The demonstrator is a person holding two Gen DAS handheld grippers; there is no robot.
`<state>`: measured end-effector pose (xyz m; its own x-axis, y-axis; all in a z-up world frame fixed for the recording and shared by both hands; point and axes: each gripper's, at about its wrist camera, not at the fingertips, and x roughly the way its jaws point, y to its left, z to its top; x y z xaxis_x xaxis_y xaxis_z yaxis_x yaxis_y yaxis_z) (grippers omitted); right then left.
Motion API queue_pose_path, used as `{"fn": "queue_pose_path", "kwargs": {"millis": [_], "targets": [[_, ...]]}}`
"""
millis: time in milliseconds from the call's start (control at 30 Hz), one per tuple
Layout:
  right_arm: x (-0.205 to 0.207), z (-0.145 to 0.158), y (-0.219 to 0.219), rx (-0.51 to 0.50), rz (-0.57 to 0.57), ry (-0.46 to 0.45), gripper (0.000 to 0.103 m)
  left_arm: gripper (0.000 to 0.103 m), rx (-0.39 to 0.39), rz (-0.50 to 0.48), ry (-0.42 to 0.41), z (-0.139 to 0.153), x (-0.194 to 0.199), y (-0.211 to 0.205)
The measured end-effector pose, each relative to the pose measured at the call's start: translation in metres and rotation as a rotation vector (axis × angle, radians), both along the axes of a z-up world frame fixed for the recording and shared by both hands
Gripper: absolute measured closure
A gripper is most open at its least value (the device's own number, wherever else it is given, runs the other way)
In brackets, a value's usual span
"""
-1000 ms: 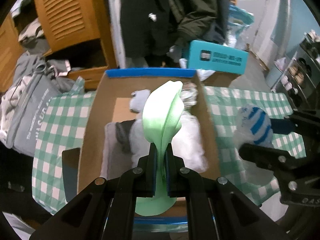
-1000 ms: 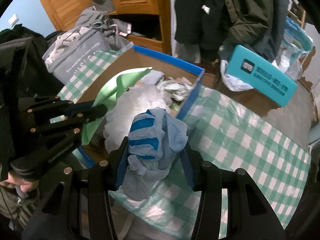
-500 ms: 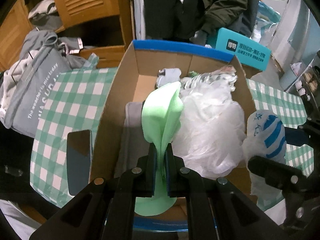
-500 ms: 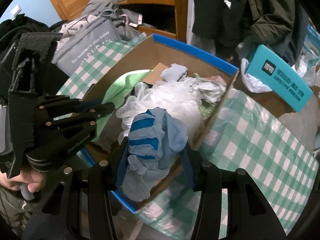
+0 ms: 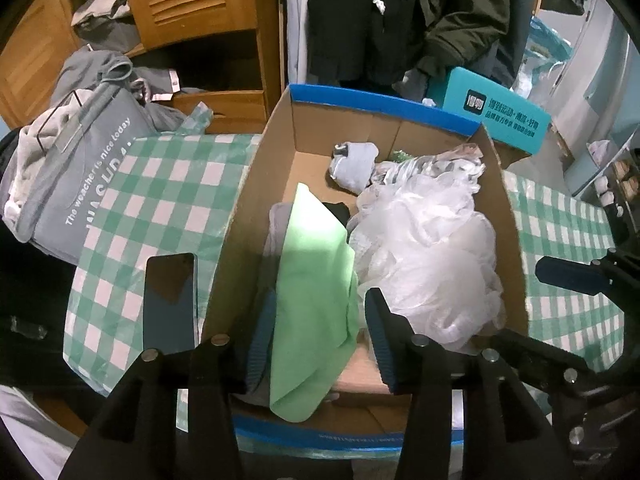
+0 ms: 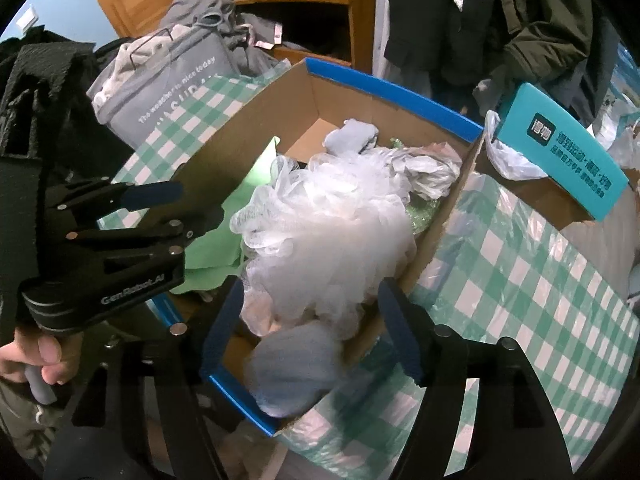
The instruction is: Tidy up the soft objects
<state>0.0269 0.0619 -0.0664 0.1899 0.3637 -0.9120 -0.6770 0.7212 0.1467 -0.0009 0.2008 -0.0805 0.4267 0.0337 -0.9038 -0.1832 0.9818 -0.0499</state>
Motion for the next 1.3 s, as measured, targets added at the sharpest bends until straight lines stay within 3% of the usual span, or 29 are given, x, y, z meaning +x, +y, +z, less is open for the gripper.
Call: {"fn": "queue_pose_path", "kwargs": {"millis": [367,500,700,900,1000,1200,1300], "targets": [[0.0,0.023,-0.024,0.033,-0.039,-0.024,0.032,0.041,0.014,-0.024,-0.062,0.03,-0.016,-0.011],[0.0,0.034,-0.035,0.046,-0.06,-0.048,0.03,0.026,0.021,-0.036,-0.081,0.039,-0.02,-0.017],[0.006,0.043,-0.056,0.047,-0.105,-0.081,0.029,0.021,0.025,-0.059,-0.115,0.056,-0.024,-0.03],[0.012,0.05,-0.084,0.06,-0.167,-0.095,0.029,0.015,0.075,-0.069,-0.173,0.074,-0.028,-0.044],[0.012,0.058,-0.098,0.07,-0.197,-0.124,0.029,0.014,0.094,-0.077,-0.182,0.079,-0.03,-0.051],[0.012,0.075,-0.118,0.096,-0.23,-0.15,0.029,0.002,0.14,-0.096,-0.199,0.087,-0.031,-0.068],[0.011,0.082,-0.126,0.099,-0.237,-0.166,0.029,0.002,0.151,-0.1,-0.207,0.09,-0.031,-0.074]]}}
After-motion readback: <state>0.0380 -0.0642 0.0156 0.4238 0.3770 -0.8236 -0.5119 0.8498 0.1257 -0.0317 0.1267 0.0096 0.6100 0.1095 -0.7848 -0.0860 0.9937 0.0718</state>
